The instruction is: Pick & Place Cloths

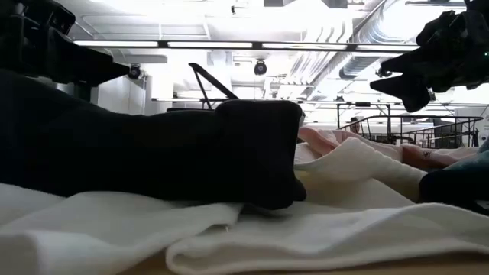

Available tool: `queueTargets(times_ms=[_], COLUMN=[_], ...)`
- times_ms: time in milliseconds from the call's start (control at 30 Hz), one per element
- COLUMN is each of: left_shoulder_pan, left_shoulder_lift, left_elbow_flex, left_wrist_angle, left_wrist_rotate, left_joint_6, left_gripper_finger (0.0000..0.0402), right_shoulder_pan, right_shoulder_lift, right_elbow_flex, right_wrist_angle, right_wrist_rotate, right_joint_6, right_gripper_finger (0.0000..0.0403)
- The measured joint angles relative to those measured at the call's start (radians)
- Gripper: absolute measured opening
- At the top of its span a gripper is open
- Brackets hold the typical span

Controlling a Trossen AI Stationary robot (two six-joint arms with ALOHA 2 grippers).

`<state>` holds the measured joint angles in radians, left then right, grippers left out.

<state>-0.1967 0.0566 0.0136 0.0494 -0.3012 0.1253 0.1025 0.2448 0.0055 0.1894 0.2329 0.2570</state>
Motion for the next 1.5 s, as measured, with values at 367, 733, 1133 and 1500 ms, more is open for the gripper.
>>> queueTargets(times_ms=[367,733,1133,1500], left_shoulder_pan=[0.0,0.0,0.0,0.0], left_shoulder_lift=[0.0,-0.001,0.0,0.014], left_elbow_flex=[0.0,0.0,0.001,0.089], left_wrist_angle=[0.0,0.069,0.192,0.07], left_wrist_rotate=[0.0,0.0,0.037,-0.131], left_joint_6=[0.0,-0.003,-0.163,-0.2], left_gripper_finger=[0.0308,0.0308,0.0308,0.0308], right_shoulder_pan=[0.0,0.0,0.0,0.0], right_shoulder_lift=[0.0,0.0,0.0,0.0], right_elbow_flex=[0.0,0.0,0.0,0.0], right_wrist_angle=[0.0,0.0,0.0,0.0], right_wrist_rotate=[0.0,0.0,0.0,0.0], right_joint_6=[0.0,0.0,0.0,0.0], right_gripper_finger=[0.0259,0.0259,0.0259,0.0259])
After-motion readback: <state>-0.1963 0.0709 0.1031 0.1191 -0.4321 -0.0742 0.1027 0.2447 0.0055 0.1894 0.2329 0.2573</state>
